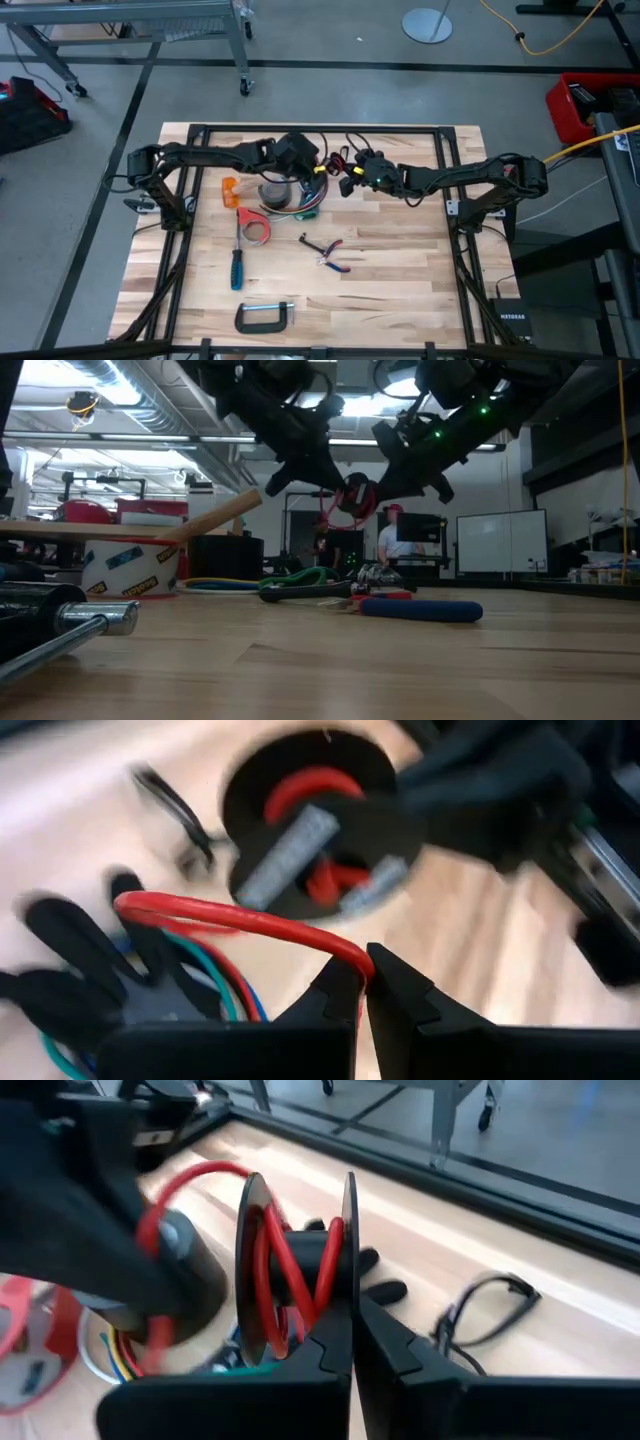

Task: Coil cords
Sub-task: Coil the red wire onto the black spool

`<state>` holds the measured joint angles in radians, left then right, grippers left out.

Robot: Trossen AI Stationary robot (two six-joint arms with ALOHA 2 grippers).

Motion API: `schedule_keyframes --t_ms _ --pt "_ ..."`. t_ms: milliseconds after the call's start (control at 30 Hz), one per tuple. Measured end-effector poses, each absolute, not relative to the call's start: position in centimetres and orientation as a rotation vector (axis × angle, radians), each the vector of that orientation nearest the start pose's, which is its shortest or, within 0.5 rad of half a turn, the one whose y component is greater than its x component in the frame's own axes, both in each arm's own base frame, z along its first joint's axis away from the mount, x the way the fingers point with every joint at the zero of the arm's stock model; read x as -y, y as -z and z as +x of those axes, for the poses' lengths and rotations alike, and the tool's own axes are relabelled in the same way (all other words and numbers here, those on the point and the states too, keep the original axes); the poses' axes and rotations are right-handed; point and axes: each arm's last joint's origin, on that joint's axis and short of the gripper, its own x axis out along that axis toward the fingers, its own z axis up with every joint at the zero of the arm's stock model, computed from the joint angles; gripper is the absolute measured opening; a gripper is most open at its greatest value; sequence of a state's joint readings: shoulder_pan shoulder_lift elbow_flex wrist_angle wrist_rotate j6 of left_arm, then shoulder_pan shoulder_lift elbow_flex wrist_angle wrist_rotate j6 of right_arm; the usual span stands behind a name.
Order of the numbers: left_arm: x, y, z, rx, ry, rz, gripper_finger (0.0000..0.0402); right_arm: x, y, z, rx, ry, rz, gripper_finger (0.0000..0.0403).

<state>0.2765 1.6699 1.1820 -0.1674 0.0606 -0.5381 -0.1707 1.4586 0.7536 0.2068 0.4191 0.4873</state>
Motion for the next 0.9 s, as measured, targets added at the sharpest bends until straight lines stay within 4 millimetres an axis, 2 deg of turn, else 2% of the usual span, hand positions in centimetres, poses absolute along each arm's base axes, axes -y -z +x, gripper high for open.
schedule_keyframes --t_ms 133,367,467,633,767,900 --pt "-9.6 -24.1 35.0 -0.666 -0.290 -0.649 0.0004 6.2 -20.4 29.0 -0.401 0.690 0.373 0.0001" --pt "-6.8 -22.9 34.6 -0.843 -0.168 -0.412 0.0060 6.1 -20.4 29.1 -0.430 0.622 0.345 0.0001" --pt "-5.8 -22.4 34.3 -0.900 -0.197 -0.358 0.0095 6.0 -20.4 29.1 -0.432 0.617 0.340 0.0001" --pt "-5.0 -22.5 34.6 -0.889 -0.253 -0.266 0.0138 6.0 -20.4 29.1 -0.438 0.611 0.318 0.0001" --pt "-4.9 -22.4 34.5 -0.886 -0.376 -0.225 0.0149 6.0 -20.4 29.1 -0.445 0.605 0.296 0.0001" --pt "-4.7 -21.5 33.6 -0.989 -0.488 -0.236 0.0150 6.0 -20.3 29.1 -0.455 0.604 0.289 0.0001"
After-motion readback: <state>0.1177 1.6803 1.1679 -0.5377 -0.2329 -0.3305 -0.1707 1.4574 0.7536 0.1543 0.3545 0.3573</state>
